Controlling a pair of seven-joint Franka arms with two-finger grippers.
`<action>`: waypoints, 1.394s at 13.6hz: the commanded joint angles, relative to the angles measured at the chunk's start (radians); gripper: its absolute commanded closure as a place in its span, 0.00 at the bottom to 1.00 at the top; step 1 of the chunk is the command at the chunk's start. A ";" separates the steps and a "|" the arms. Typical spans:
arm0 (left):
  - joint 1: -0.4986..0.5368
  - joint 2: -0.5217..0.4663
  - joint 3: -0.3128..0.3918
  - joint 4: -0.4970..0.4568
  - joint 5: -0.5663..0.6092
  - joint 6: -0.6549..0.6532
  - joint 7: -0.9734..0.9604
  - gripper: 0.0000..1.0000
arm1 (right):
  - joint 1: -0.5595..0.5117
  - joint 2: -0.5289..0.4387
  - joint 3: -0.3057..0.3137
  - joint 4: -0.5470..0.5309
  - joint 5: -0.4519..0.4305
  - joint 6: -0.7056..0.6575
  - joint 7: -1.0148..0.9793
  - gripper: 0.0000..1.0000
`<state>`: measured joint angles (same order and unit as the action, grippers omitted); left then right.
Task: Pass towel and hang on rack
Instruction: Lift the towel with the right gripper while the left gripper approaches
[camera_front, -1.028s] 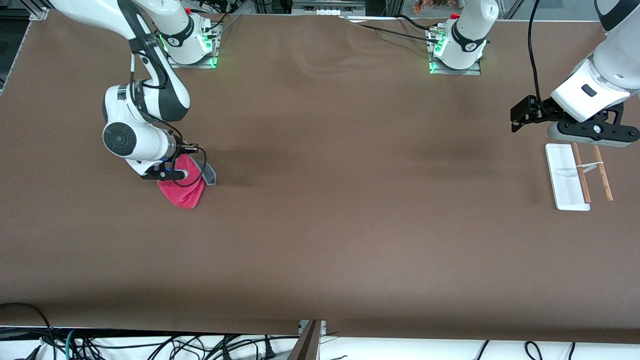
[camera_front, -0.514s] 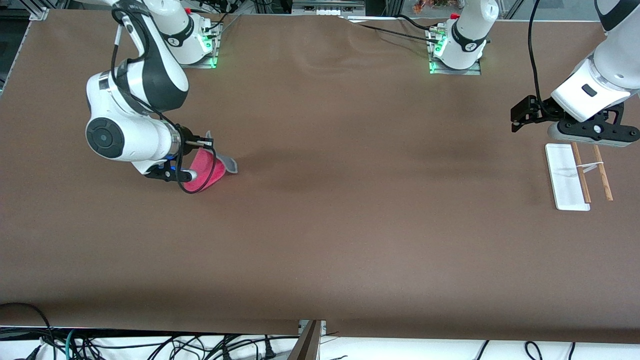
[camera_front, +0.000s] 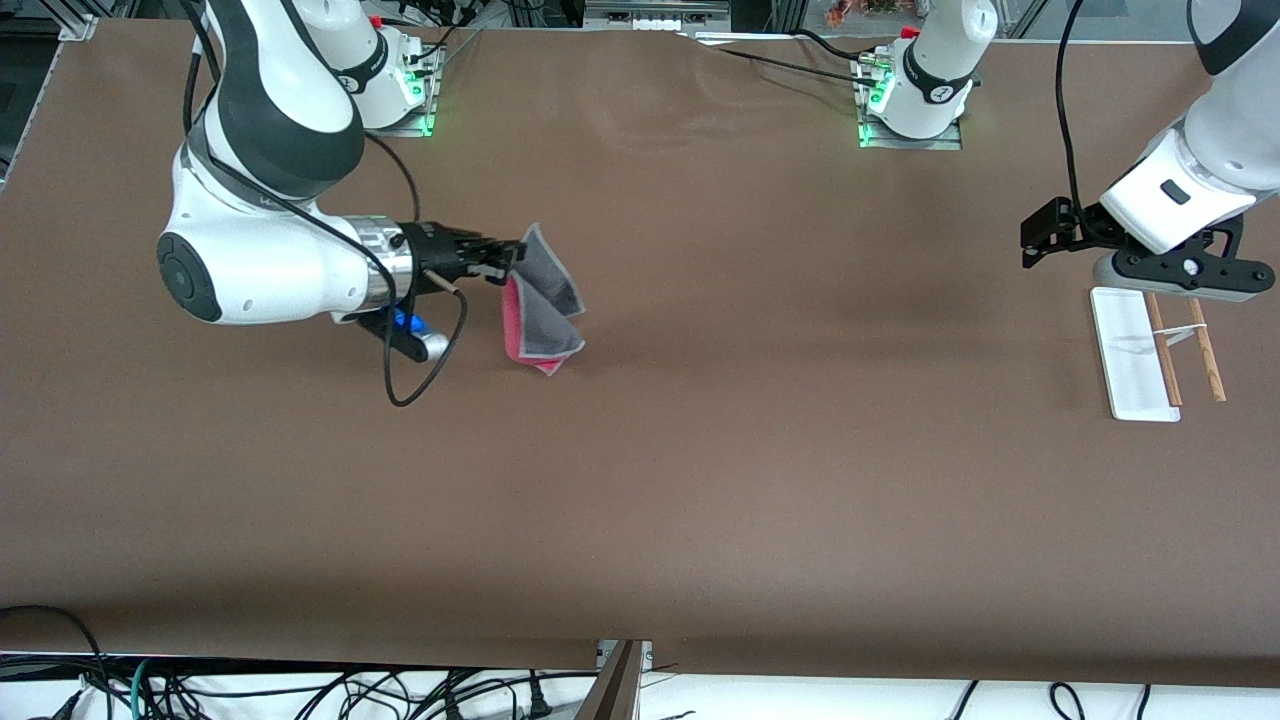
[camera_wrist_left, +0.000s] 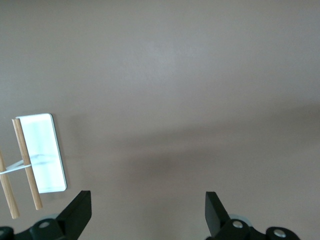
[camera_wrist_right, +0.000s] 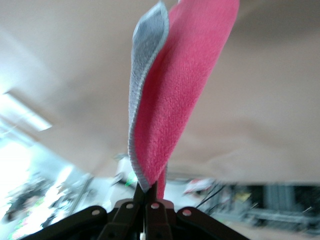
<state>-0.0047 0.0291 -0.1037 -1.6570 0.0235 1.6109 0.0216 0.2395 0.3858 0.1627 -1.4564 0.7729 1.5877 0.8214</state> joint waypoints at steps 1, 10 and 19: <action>-0.001 0.037 -0.001 0.009 -0.042 -0.025 0.011 0.00 | 0.026 0.027 -0.002 0.076 0.161 0.047 0.143 1.00; -0.035 0.130 -0.004 0.008 -0.356 -0.011 0.346 0.00 | 0.216 0.027 -0.002 0.108 0.525 0.507 0.387 1.00; 0.023 0.253 -0.004 -0.007 -0.785 0.080 1.323 0.00 | 0.291 0.027 -0.002 0.110 0.534 0.644 0.403 1.00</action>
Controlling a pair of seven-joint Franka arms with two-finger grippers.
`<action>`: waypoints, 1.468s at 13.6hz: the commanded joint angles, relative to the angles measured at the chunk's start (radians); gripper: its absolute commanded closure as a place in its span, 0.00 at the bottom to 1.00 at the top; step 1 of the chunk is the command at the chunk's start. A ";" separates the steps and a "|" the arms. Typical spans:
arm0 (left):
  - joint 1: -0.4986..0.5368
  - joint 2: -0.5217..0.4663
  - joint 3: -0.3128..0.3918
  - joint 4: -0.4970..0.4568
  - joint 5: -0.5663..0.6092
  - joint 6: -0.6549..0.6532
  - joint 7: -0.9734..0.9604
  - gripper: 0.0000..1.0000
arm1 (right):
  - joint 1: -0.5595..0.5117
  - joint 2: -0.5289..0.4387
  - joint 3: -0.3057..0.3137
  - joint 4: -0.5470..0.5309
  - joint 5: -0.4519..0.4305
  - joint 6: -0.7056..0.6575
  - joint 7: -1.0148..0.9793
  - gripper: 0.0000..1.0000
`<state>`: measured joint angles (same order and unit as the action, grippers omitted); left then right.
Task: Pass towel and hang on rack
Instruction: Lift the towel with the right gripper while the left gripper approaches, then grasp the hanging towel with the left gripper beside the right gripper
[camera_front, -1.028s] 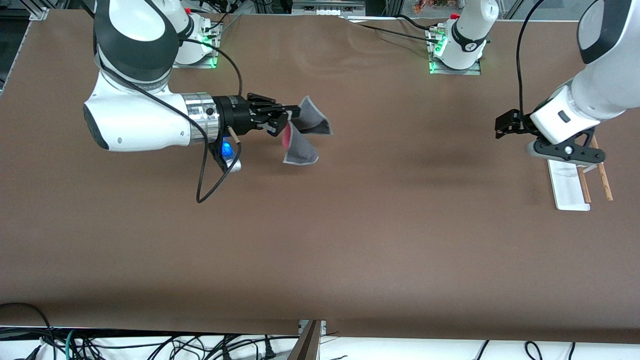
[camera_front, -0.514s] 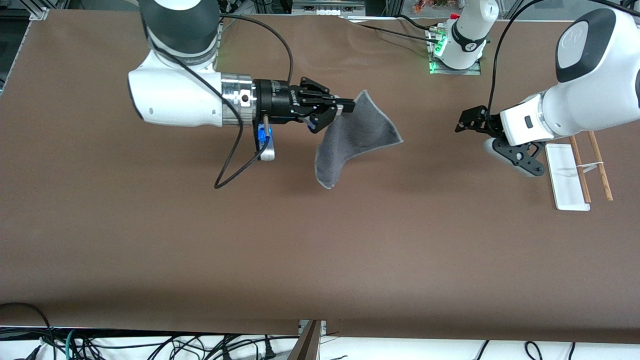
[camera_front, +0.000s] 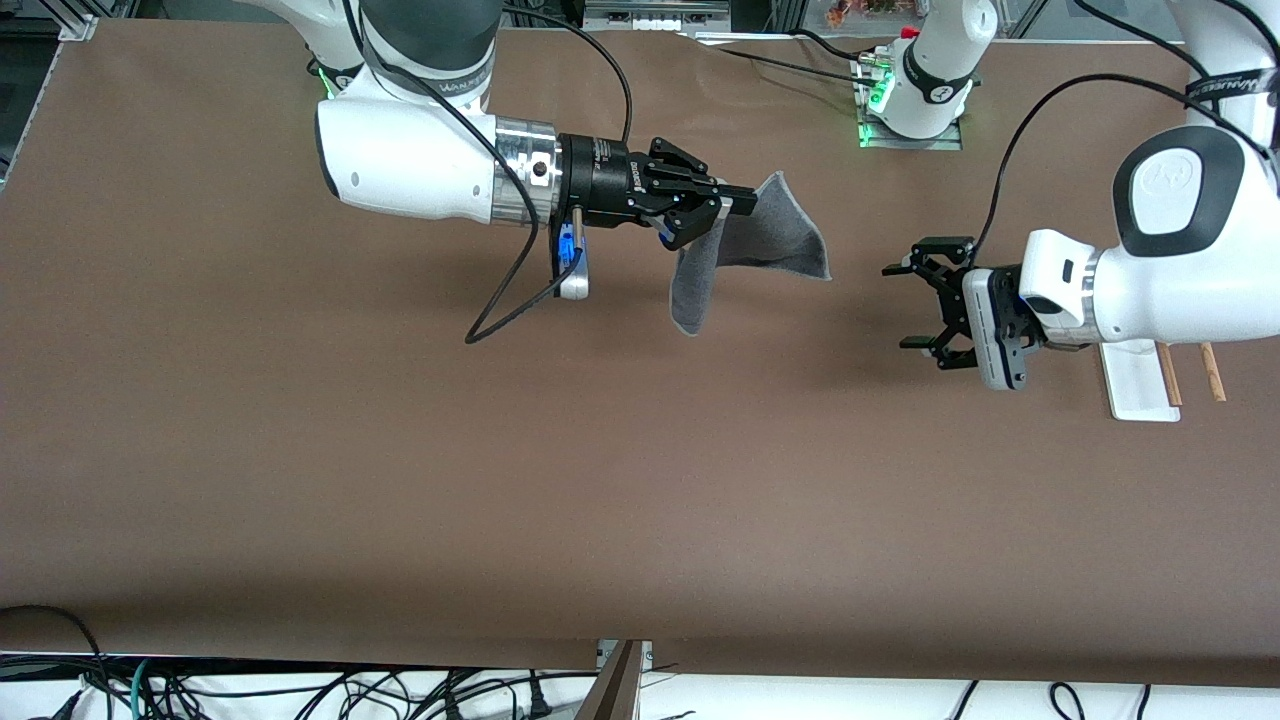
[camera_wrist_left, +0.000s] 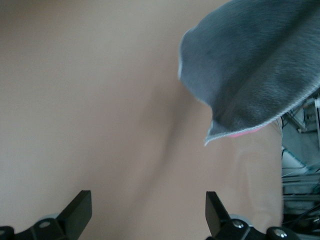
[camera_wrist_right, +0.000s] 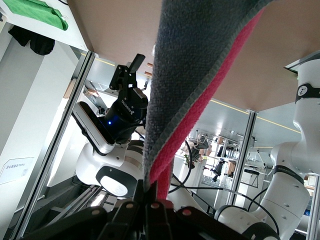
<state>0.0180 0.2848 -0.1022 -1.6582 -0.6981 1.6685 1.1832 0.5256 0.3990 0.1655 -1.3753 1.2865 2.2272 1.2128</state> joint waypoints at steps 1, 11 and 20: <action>-0.004 -0.003 -0.007 -0.012 -0.099 0.022 0.220 0.00 | 0.005 0.014 -0.006 0.028 0.020 0.005 0.011 1.00; -0.007 -0.113 -0.126 -0.205 -0.267 0.191 0.389 0.00 | 0.002 0.020 -0.008 0.030 0.019 0.005 0.005 1.00; -0.007 -0.151 -0.157 -0.259 -0.250 0.195 0.394 0.19 | 0.001 0.020 -0.008 0.030 0.019 0.005 0.007 1.00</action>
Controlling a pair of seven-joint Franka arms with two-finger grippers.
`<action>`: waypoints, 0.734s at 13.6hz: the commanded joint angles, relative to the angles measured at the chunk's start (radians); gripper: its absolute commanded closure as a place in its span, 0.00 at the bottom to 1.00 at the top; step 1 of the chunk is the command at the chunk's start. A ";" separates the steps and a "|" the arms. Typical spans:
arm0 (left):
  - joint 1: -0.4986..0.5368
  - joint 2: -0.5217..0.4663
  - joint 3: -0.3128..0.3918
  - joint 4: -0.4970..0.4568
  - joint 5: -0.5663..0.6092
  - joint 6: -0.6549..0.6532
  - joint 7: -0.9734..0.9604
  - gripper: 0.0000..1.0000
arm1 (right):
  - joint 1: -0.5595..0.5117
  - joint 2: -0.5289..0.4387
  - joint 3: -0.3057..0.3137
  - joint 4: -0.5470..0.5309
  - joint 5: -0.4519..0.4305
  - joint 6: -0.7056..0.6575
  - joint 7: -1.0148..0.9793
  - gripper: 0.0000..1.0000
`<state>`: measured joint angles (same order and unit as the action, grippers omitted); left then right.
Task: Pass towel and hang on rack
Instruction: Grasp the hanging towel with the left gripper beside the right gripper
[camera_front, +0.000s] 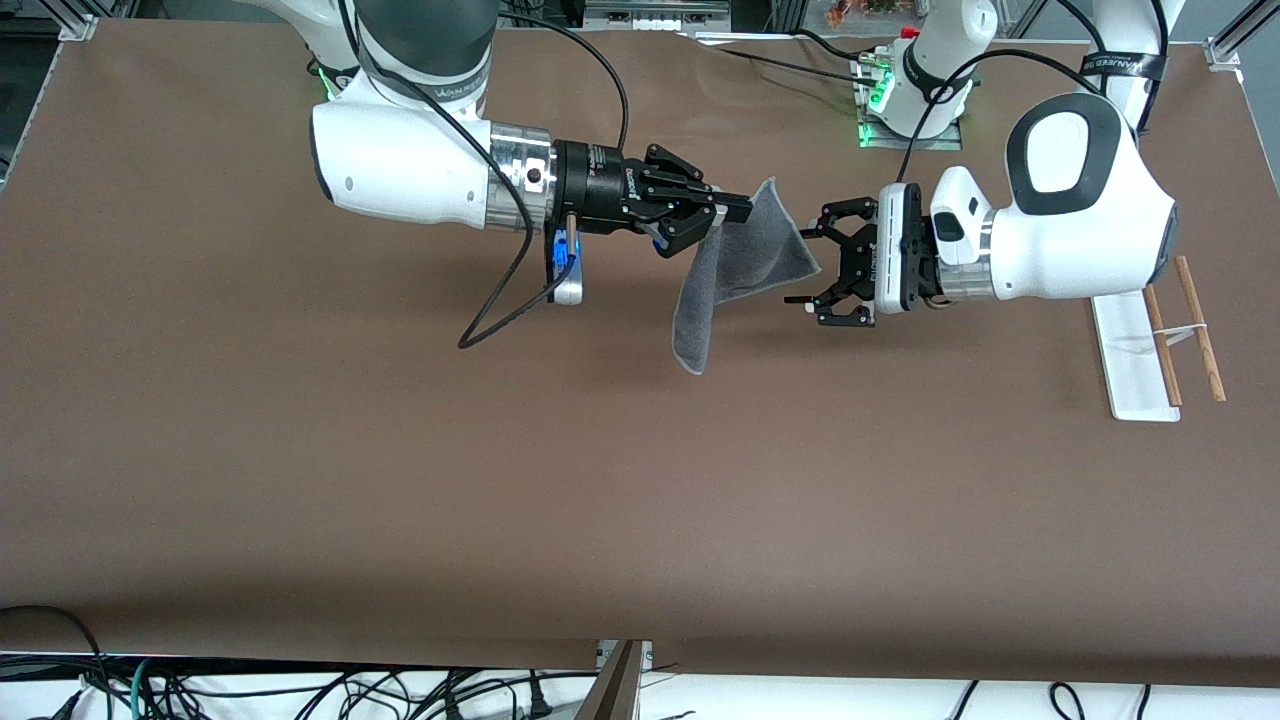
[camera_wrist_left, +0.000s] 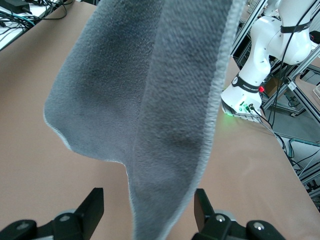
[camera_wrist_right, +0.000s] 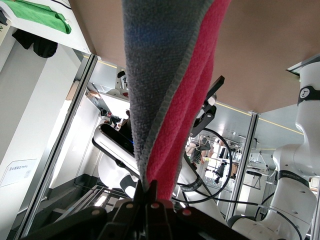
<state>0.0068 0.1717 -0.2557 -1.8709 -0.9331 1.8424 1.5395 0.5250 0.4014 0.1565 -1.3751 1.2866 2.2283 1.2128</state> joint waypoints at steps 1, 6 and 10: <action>0.004 -0.038 -0.004 -0.051 -0.015 0.021 0.057 0.24 | 0.001 0.017 0.001 0.030 0.020 0.004 0.007 1.00; 0.010 -0.037 -0.005 -0.051 -0.015 0.017 0.136 1.00 | 0.001 0.017 0.001 0.030 0.020 0.004 0.007 1.00; 0.013 -0.037 -0.004 -0.053 -0.015 0.014 0.133 1.00 | 0.001 0.017 0.001 0.030 0.019 0.004 0.004 1.00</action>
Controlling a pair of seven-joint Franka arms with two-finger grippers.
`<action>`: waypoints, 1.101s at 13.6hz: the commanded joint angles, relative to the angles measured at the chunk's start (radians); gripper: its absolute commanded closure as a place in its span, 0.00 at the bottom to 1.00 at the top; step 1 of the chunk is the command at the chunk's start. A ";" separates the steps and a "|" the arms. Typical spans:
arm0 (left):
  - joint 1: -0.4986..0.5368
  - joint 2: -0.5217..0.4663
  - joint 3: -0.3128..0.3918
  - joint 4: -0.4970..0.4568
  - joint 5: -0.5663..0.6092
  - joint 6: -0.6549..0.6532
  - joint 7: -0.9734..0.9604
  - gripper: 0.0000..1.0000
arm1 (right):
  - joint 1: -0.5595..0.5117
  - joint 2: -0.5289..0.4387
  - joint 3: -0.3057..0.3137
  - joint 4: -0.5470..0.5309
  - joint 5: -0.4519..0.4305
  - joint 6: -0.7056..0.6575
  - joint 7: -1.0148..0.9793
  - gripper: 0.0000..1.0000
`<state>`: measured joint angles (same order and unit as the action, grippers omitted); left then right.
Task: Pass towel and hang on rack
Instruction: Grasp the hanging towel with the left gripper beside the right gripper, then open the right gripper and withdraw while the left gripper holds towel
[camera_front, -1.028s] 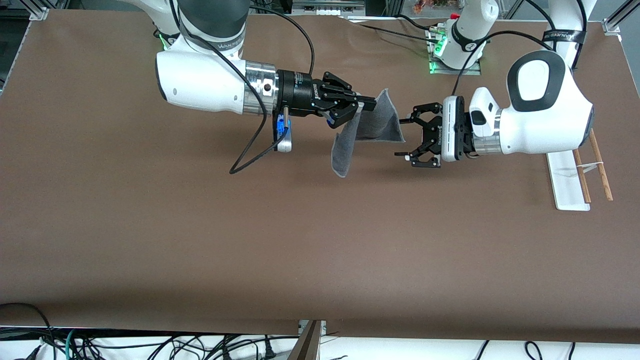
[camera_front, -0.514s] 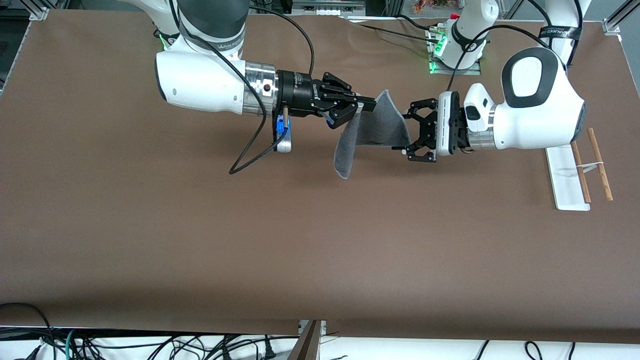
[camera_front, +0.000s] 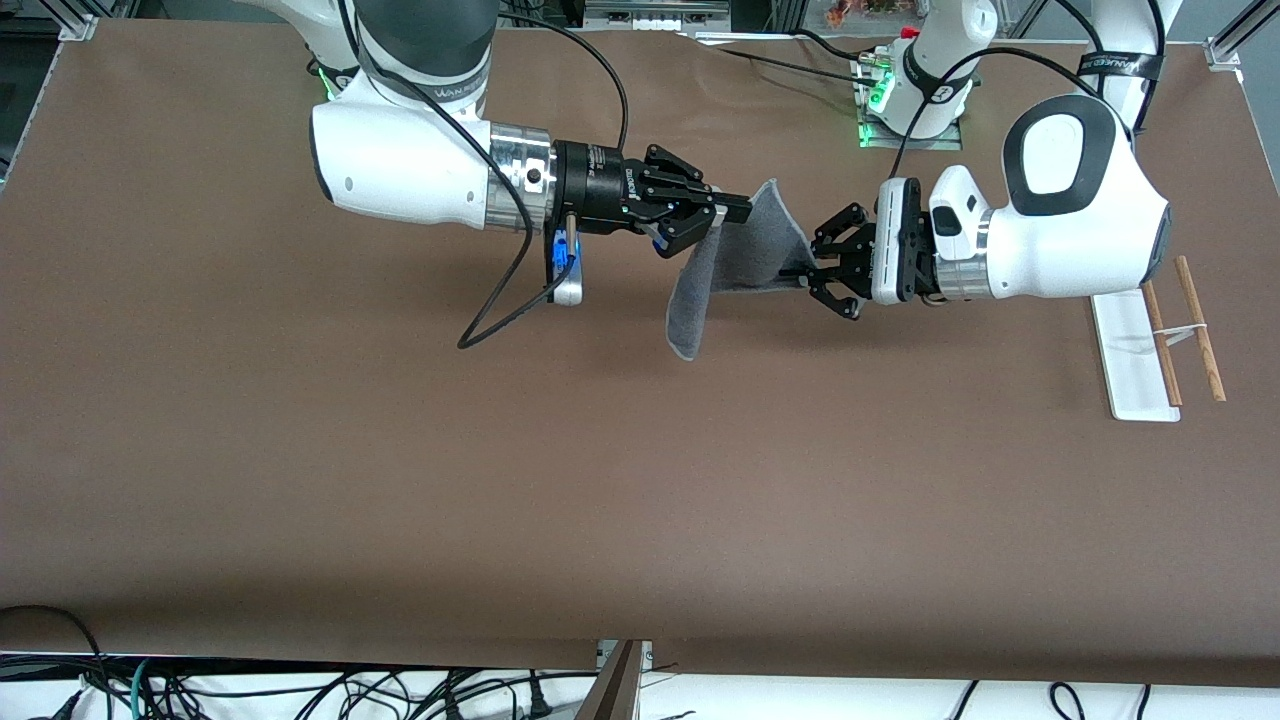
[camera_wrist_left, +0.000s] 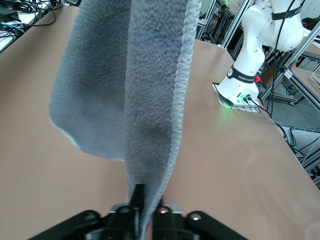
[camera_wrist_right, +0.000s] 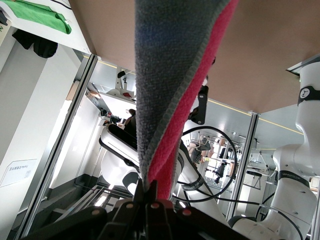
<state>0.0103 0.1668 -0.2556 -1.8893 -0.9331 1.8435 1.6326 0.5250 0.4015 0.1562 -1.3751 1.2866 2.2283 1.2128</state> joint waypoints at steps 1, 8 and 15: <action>0.011 -0.032 -0.004 -0.034 -0.015 0.013 0.039 1.00 | 0.001 0.019 0.000 0.030 0.019 0.004 0.004 1.00; 0.013 -0.032 -0.002 -0.030 -0.015 0.010 0.030 1.00 | -0.040 0.059 -0.004 0.094 0.019 -0.010 0.002 0.00; 0.108 -0.026 0.012 0.018 0.239 -0.035 -0.078 1.00 | -0.267 0.045 -0.007 0.091 -0.098 -0.391 -0.159 0.00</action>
<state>0.0655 0.1626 -0.2415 -1.8869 -0.7961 1.8403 1.6037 0.3091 0.4400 0.1380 -1.3032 1.2337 1.9413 1.1218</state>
